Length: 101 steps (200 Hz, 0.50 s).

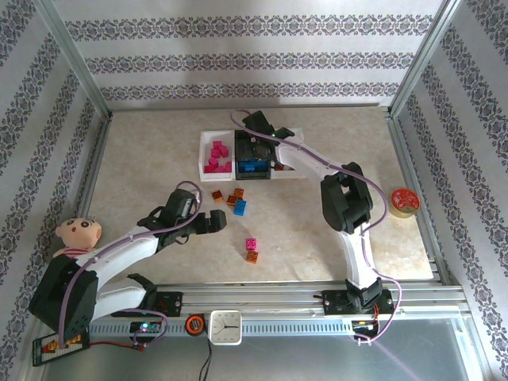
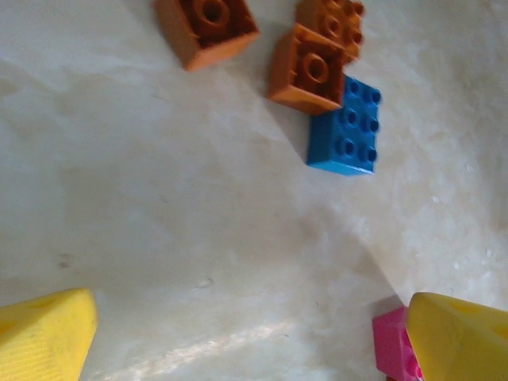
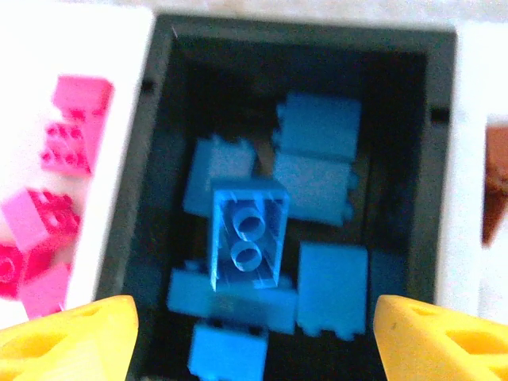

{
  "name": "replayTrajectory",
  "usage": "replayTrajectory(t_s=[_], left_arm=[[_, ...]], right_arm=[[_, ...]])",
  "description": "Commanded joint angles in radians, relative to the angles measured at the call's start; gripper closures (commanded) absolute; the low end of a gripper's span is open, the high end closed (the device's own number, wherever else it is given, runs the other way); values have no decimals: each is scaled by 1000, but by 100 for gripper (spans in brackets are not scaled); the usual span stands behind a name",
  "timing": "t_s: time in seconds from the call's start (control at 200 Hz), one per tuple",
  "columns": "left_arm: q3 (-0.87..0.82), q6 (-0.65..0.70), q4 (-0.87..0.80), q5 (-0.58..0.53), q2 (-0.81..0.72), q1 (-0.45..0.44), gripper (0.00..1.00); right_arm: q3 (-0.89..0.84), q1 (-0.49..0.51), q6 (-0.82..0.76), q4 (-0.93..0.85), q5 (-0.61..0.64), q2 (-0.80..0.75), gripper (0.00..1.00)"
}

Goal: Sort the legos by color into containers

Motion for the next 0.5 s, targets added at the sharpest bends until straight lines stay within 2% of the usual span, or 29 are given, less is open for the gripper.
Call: replayTrajectory(t_s=[0.0, 0.1, 0.27, 0.5], left_arm=[[58, 36, 18, 22, 50, -92, 1], [102, 34, 23, -6, 128, -178, 7], [182, 37, 20, -16, 243, -265, 16], [305, 97, -145, -113, 373, -373, 25]], right_arm=[[-131, 0, 24, 57, -1, -127, 21], [-265, -3, 37, 107, -6, -208, 21], [-441, -10, 46, 153, -9, -325, 21], [-632, -39, 55, 209, -24, -486, 20]])
